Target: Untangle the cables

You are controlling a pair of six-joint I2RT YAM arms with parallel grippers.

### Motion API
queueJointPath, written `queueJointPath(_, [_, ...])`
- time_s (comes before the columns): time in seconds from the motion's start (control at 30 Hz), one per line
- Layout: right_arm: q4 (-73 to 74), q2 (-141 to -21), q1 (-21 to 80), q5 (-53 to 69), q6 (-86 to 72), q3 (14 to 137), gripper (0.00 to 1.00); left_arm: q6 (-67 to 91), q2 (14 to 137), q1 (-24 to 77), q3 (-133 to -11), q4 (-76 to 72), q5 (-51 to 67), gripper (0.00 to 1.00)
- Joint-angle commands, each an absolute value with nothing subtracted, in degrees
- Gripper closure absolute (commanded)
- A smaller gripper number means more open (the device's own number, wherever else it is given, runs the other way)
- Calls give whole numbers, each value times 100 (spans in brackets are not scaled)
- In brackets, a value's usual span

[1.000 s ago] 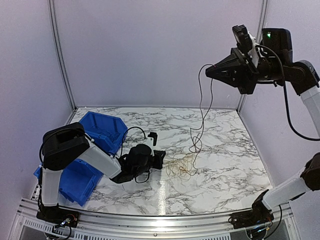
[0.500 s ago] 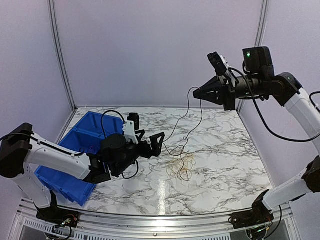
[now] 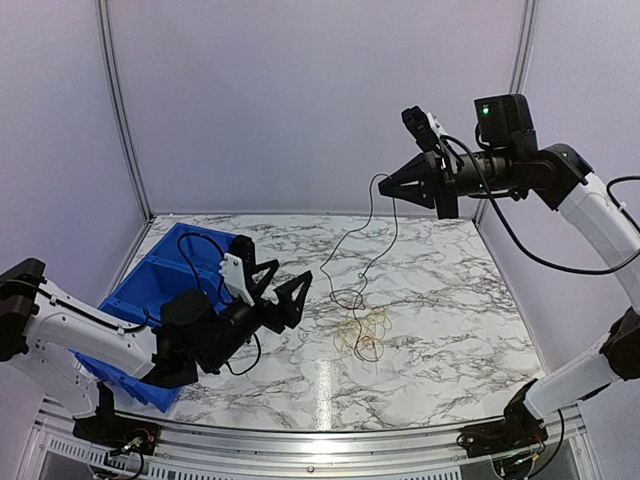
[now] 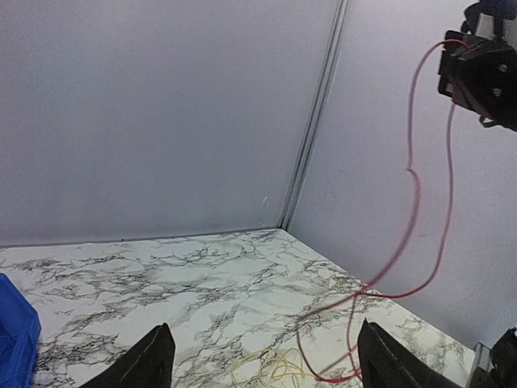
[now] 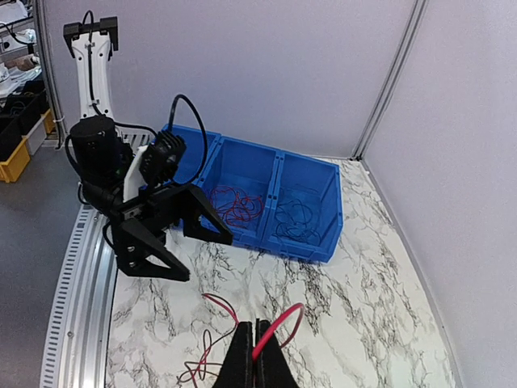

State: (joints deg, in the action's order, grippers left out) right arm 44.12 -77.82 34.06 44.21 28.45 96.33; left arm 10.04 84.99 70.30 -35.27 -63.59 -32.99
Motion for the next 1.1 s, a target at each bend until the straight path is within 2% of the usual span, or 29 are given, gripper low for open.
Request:
queueJointPath(0.0, [4275, -7822, 3356, 4283, 2731, 9730, 100, 215, 8491, 7478, -3421, -7066, -3265, 19])
queueJointPath(0.13, [4271, -7829, 3357, 4280, 2733, 9706, 100, 35, 8896, 7692, -3679, -7058, -3289, 18])
queueJointPath(0.23, [4274, -7840, 3353, 4312, 2733, 9694, 100, 160, 9338, 7692, -4073, -7017, -3997, 18])
queueJointPath(0.4, [4320, -7815, 3356, 4430, 2726, 9725, 100, 695, 10087, 7475, -4839, -6674, -4550, 24])
queueJointPath(0.57, [4425, -7730, 3356, 4617, 2738, 9837, 100, 1507, 10750, 7043, -5288, -6585, -4364, 31])
queueJointPath(0.8, [4739, -7734, 3353, 4916, 2747, 10769, 100, 2004, 11845, 6756, -5910, -6258, -3970, 34])
queueJointPath(1.07, [4799, -7701, 3046, 5545, 2593, 11574, 100, 2206, 12384, 6515, -6187, -5874, -3869, 37])
